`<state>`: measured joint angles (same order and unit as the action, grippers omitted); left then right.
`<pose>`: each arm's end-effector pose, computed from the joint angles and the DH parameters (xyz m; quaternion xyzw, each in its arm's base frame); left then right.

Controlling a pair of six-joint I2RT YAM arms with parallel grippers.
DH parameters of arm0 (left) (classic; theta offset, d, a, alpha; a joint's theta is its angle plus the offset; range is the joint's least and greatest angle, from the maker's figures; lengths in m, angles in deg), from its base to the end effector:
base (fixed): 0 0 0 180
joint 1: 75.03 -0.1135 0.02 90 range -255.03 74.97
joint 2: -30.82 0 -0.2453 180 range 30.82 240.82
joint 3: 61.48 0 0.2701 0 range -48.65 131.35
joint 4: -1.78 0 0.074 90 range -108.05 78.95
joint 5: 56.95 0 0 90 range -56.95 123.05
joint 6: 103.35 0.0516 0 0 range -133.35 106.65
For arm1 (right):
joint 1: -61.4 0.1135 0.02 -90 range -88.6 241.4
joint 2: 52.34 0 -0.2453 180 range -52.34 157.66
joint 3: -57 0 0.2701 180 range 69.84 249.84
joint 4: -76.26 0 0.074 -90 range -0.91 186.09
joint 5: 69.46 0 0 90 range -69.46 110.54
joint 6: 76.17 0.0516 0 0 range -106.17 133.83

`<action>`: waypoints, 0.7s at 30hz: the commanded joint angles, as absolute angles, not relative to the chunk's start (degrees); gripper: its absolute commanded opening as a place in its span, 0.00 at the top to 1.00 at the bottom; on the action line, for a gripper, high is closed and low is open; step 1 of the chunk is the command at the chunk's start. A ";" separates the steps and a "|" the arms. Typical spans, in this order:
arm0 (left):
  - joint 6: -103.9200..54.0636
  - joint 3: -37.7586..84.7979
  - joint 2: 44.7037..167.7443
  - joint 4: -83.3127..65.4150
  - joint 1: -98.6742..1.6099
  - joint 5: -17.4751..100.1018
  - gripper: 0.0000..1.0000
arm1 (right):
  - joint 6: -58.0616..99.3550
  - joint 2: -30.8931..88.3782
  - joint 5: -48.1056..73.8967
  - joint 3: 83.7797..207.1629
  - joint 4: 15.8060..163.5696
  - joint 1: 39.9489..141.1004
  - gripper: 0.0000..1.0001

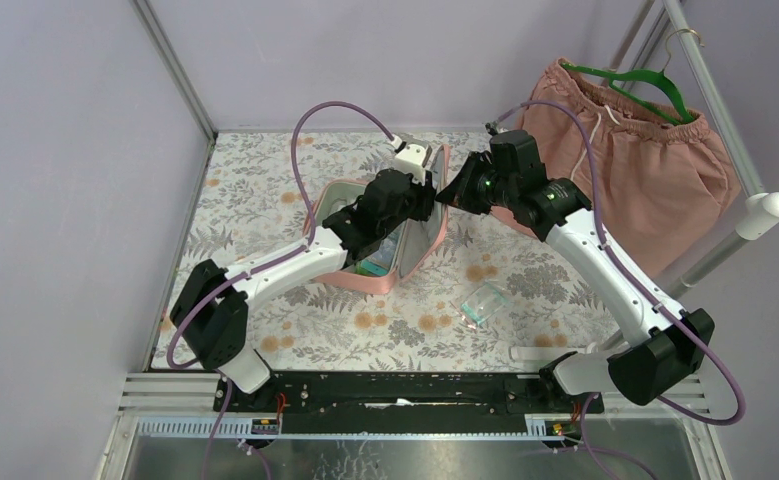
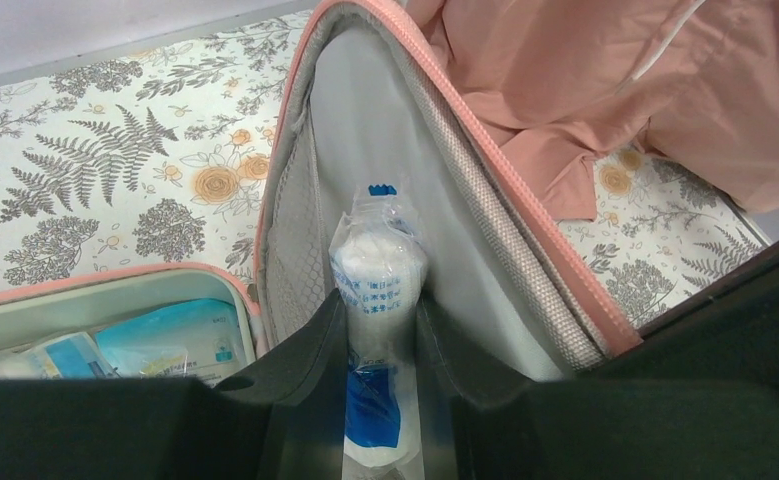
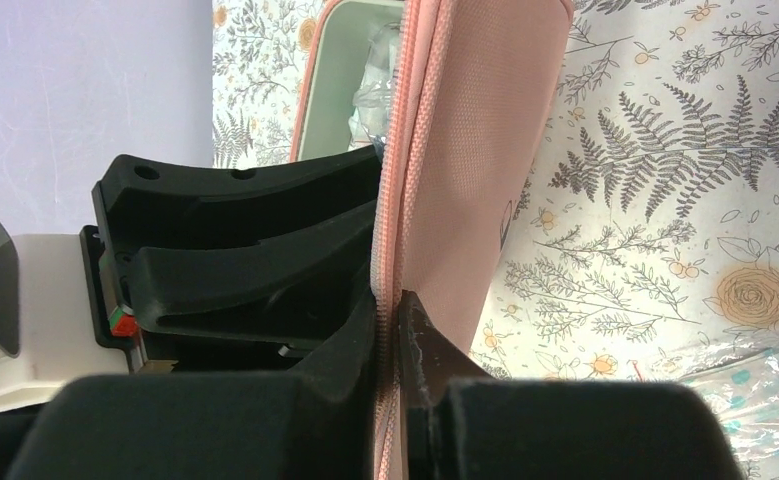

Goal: Organize the medicine kit
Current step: Place the medical item at the medicine box.

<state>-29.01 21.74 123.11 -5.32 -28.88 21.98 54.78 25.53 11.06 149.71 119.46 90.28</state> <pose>0.2955 -0.2933 0.2813 0.1534 0.7830 -0.2409 0.5526 0.2931 0.1714 0.3632 0.0479 0.8556 0.3504 0.3781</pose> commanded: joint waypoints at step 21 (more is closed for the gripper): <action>-26.27 15.23 119.61 -22.74 -26.63 40.53 0.76 | 55.53 25.09 8.46 154.65 110.56 91.45 1.00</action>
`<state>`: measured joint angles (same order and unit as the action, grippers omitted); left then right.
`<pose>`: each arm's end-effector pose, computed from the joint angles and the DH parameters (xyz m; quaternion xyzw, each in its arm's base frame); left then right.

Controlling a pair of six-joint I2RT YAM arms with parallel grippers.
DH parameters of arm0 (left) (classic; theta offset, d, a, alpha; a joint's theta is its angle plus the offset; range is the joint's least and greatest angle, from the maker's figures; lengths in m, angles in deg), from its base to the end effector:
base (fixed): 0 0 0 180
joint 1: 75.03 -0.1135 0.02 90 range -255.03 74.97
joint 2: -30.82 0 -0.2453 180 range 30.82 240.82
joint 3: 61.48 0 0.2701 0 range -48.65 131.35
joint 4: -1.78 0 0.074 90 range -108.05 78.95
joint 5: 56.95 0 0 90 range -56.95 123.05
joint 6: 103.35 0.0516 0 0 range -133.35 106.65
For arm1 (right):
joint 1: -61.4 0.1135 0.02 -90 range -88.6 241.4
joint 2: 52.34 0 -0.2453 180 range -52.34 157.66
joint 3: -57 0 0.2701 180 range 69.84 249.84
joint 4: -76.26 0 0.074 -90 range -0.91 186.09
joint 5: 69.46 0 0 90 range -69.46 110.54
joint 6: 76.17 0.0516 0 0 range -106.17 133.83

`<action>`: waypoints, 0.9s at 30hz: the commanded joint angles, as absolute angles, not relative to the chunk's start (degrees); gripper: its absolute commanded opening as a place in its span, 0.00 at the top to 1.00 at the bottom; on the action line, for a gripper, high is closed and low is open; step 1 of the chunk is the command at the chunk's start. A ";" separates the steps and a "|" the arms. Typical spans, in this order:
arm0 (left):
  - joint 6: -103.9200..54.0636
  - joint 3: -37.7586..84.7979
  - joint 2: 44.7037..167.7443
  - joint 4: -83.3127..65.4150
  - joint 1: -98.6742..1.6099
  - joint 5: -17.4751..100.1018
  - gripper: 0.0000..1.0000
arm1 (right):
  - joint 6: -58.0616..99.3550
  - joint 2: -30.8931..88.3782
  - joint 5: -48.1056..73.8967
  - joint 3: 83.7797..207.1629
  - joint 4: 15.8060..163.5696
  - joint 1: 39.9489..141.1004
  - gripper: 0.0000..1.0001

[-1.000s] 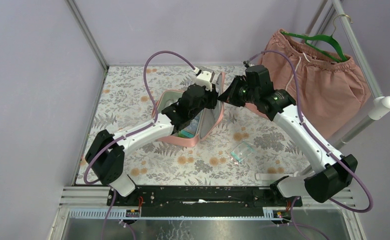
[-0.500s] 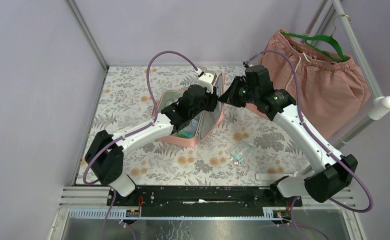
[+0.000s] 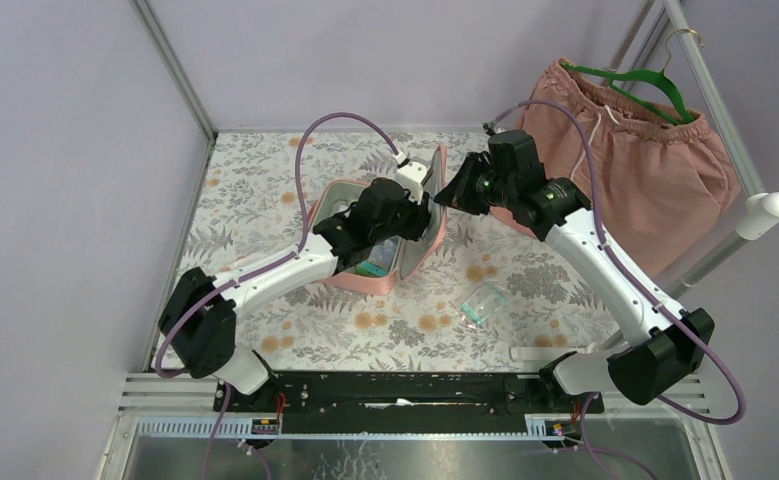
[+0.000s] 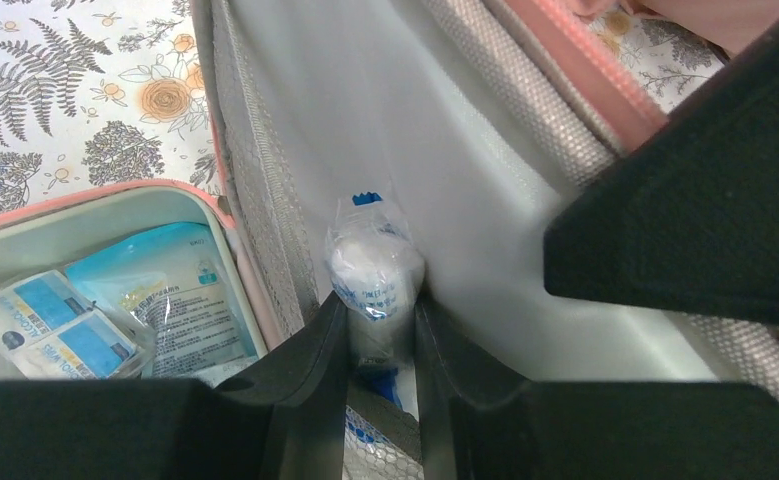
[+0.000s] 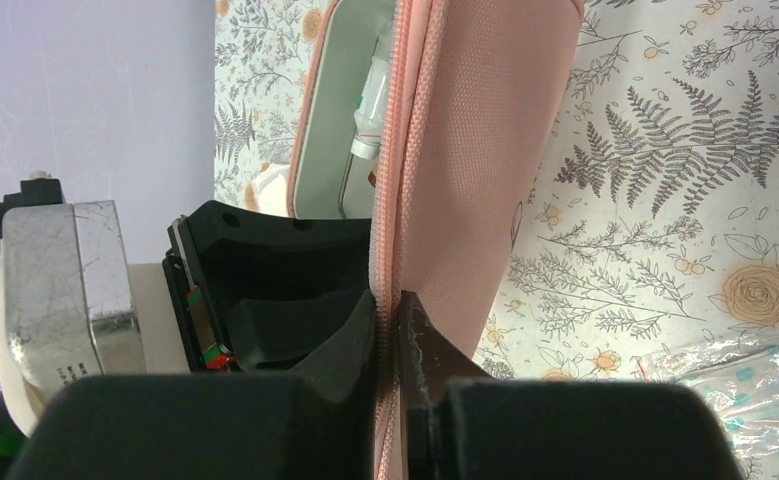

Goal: Organize the medicine kit
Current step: Place the medical item at the medicine box.

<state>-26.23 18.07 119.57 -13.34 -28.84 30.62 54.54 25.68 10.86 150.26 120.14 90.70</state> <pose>0.2755 -0.2840 0.2639 0.2297 0.8081 -0.2518 0.4805 0.2916 0.1736 0.3646 0.0424 0.8570 0.3511 0.3748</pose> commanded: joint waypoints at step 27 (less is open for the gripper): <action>-30.92 36.25 116.04 -39.53 -30.26 27.71 0.31 | 53.52 23.54 9.82 150.88 110.18 91.37 1.00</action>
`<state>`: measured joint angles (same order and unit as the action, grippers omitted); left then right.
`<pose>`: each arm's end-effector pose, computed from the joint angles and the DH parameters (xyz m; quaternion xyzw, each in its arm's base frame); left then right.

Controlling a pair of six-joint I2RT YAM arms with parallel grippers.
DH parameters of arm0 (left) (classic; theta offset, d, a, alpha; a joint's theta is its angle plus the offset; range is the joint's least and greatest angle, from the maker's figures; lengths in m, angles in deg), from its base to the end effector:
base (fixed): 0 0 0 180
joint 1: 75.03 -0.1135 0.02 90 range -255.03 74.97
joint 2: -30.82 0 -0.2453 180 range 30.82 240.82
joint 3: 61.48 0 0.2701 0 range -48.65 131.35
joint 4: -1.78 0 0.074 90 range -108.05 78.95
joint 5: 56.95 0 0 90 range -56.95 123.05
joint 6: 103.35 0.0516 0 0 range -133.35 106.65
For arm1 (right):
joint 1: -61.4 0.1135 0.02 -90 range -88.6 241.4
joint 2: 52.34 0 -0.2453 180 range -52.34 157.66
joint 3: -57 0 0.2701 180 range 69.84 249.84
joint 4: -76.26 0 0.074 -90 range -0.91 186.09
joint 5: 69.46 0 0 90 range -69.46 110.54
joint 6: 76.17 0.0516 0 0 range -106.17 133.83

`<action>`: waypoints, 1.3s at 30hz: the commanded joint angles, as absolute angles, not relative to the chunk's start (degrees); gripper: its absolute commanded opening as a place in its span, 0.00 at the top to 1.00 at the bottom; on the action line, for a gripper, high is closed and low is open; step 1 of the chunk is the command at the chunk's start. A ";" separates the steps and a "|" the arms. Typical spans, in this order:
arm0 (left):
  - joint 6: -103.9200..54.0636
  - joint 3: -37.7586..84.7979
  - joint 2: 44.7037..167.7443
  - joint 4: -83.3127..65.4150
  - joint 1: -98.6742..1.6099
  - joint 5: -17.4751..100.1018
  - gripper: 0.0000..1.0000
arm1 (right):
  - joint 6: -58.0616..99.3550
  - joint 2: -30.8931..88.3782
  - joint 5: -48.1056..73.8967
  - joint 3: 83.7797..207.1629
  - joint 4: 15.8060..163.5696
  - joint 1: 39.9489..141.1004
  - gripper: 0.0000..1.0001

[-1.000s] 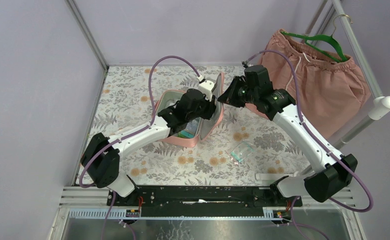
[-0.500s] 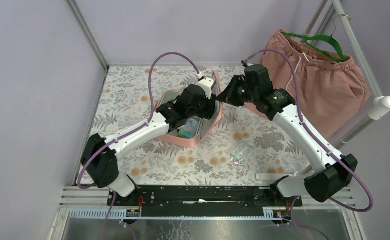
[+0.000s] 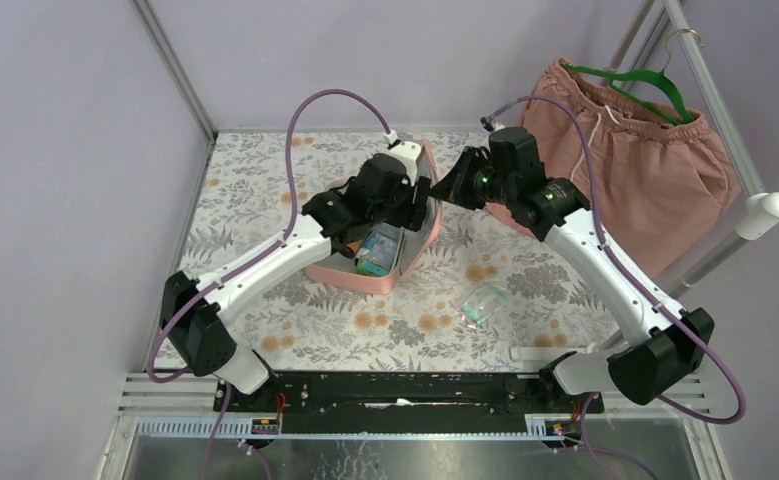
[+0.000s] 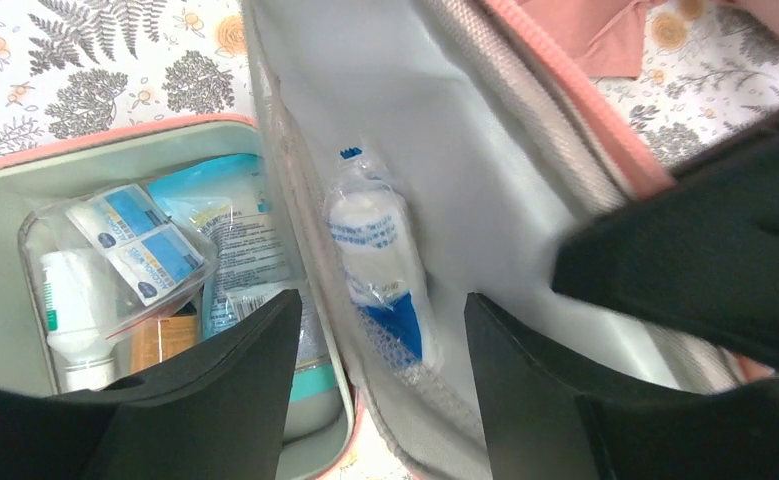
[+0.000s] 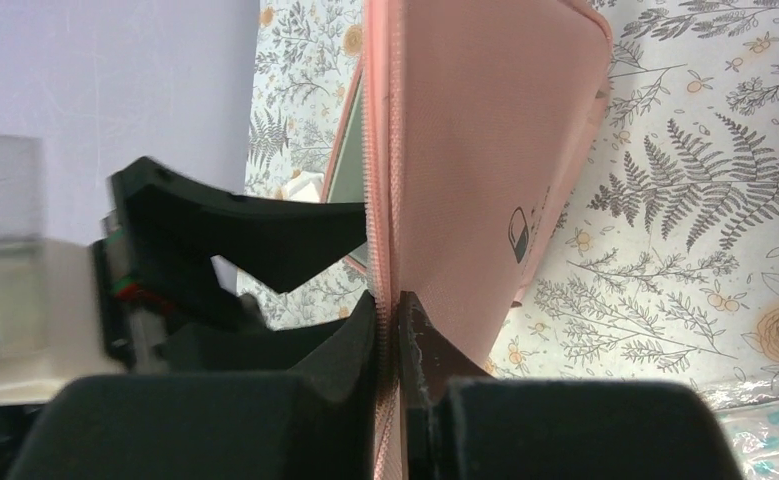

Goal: Organize the medicine kit
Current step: Place the medical item at the medicine box, then pick up the medical item at the center of the board.

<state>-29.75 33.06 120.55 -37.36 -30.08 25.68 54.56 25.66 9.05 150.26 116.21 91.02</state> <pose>0.2817 -0.2718 0.3109 0.1885 0.8626 -0.1888 0.4298 0.2929 0.1783 0.3725 0.0273 0.8390 0.3782 0.3903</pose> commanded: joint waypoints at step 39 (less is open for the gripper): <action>-51.34 1.83 103.32 -47.77 -68.53 12.13 0.24 | 39.28 29.87 4.98 152.08 113.90 84.95 1.00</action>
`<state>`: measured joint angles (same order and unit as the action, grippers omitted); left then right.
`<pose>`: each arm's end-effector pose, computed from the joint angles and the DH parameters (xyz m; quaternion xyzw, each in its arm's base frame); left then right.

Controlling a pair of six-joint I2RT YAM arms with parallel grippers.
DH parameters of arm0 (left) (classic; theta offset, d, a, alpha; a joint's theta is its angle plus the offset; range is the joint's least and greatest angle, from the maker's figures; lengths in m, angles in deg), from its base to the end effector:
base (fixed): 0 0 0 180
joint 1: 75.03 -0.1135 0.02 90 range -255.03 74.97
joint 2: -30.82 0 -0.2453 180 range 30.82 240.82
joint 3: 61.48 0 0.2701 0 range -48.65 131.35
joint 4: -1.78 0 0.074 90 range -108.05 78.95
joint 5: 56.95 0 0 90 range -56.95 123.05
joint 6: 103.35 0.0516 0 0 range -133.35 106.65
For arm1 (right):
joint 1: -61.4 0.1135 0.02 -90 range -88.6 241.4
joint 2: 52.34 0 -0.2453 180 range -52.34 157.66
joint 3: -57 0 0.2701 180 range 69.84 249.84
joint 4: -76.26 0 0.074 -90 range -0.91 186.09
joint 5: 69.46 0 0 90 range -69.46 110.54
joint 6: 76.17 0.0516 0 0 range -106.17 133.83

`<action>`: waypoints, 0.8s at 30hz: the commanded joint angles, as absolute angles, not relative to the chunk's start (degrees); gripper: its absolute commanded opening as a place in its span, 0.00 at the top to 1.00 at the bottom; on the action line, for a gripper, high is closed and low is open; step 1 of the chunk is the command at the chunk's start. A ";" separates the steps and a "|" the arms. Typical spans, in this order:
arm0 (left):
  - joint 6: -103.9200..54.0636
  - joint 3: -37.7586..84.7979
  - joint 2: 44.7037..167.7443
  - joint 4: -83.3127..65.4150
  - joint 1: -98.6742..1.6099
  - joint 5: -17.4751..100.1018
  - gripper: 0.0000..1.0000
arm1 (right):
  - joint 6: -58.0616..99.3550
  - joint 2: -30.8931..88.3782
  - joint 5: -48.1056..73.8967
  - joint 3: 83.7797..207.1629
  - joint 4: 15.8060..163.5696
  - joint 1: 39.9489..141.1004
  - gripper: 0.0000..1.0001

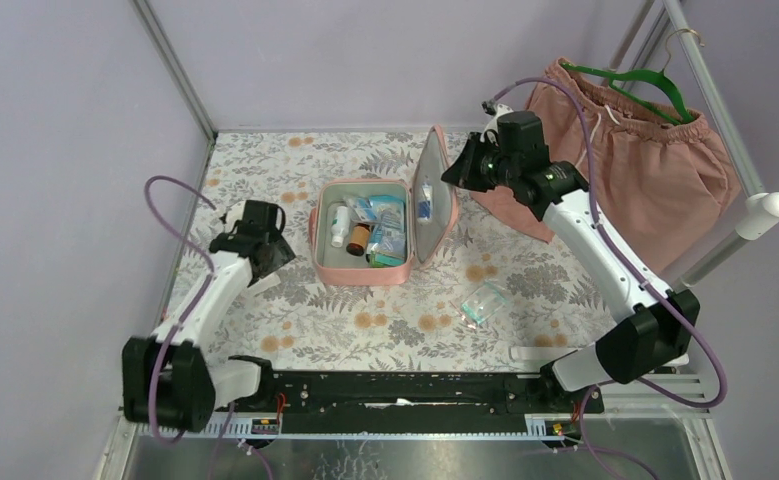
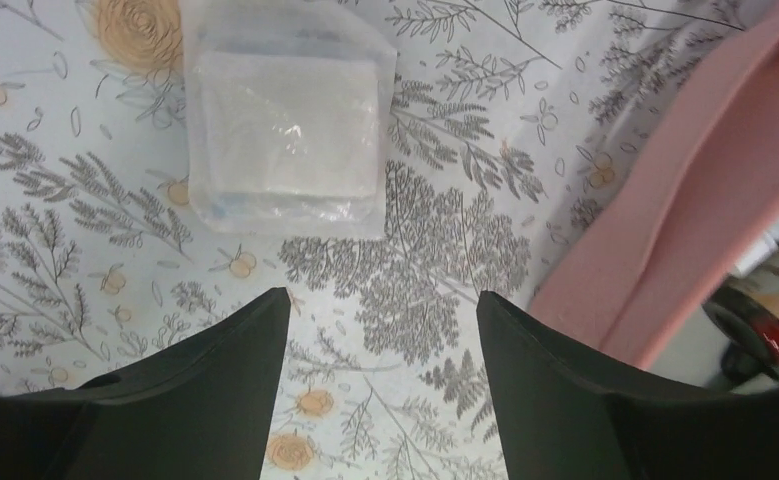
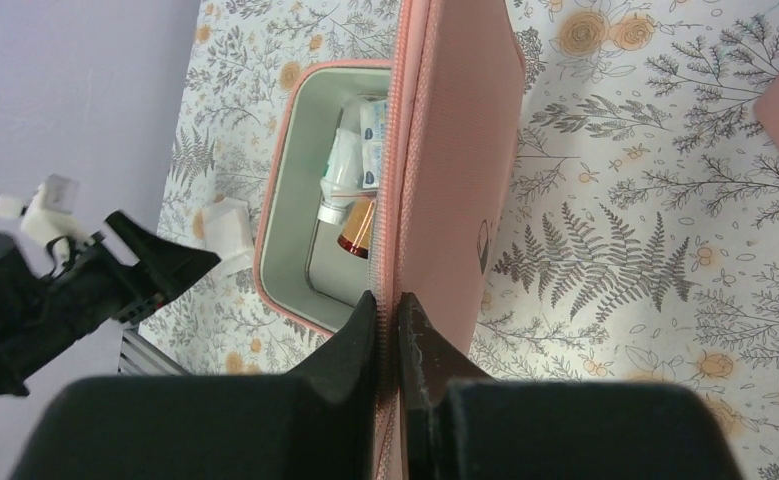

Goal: Organize the medicine kit
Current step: Pick up the medical item at the center of the board.

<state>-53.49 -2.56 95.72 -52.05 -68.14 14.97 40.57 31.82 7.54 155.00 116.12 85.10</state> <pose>0.2466 -0.0137 0.2011 -0.3120 0.9019 0.0365 0.2964 0.3332 0.1589 0.3676 -0.0376 0.8440 0.3111 0.4353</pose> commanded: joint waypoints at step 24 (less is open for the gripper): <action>-52.07 11.91 127.55 -48.14 -70.12 1.71 0.41 | 38.90 28.20 1.39 147.82 112.88 84.95 1.00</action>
<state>-52.00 10.92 126.91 -48.20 -69.10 4.82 40.20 28.81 3.65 149.25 111.03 84.86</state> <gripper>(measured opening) 0.582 0.111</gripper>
